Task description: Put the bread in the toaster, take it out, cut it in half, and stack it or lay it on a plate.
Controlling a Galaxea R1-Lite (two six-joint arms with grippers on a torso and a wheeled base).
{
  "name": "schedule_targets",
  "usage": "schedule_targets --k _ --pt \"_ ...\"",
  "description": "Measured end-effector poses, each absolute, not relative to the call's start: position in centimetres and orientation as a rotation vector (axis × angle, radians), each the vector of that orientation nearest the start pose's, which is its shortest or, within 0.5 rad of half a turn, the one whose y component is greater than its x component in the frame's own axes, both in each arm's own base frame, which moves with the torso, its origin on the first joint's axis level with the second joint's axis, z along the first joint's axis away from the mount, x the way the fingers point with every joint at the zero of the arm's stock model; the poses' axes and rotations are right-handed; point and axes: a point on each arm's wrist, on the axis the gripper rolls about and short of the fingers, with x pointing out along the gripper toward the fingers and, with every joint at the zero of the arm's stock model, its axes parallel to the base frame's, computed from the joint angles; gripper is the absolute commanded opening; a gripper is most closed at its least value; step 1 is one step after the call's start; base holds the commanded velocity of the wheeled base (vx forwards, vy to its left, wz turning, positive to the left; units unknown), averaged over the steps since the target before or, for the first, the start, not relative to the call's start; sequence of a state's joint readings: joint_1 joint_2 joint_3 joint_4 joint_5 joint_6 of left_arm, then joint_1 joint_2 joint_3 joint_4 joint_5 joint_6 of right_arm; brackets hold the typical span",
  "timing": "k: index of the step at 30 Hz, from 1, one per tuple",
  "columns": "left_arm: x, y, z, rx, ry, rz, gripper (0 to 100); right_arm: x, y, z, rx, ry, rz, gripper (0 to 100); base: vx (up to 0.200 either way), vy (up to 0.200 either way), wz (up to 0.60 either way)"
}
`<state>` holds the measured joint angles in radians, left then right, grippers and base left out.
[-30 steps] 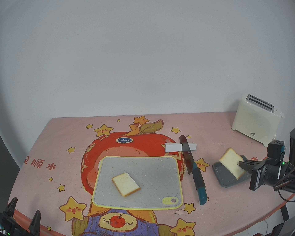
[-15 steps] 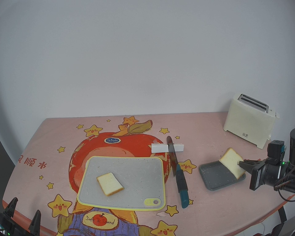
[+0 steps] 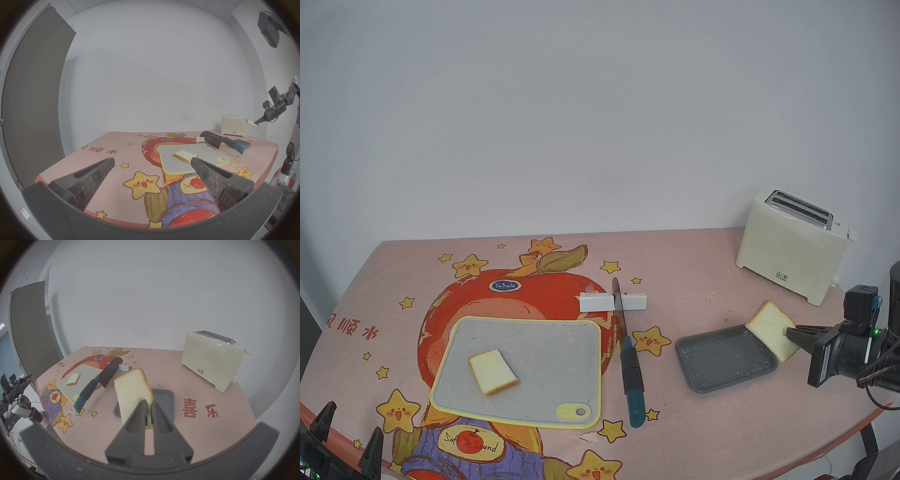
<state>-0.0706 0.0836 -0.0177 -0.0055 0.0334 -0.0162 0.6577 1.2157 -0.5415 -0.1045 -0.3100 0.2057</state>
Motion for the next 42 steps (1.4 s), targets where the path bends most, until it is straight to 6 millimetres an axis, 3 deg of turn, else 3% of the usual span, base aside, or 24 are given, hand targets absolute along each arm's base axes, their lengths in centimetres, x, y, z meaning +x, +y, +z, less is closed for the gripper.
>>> schedule_targets --k 14,28,42 --pt "-1.7 0.2 8.3 -0.012 0.06 -0.038 100 15.0 11.0 16.3 -0.002 0.618 0.264 0 0.0 0.0 0.0" --pt "-1.7 0.2 8.3 -0.011 0.059 -0.038 100 17.2 14.1 14.3 0.067 0.734 0.23 0 0.0 0.0 0.0" --pt "-1.7 0.2 8.3 -0.01 0.059 -0.039 100 18.8 14.3 13.0 0.107 0.78 0.149 0 0.0 0.0 0.0"
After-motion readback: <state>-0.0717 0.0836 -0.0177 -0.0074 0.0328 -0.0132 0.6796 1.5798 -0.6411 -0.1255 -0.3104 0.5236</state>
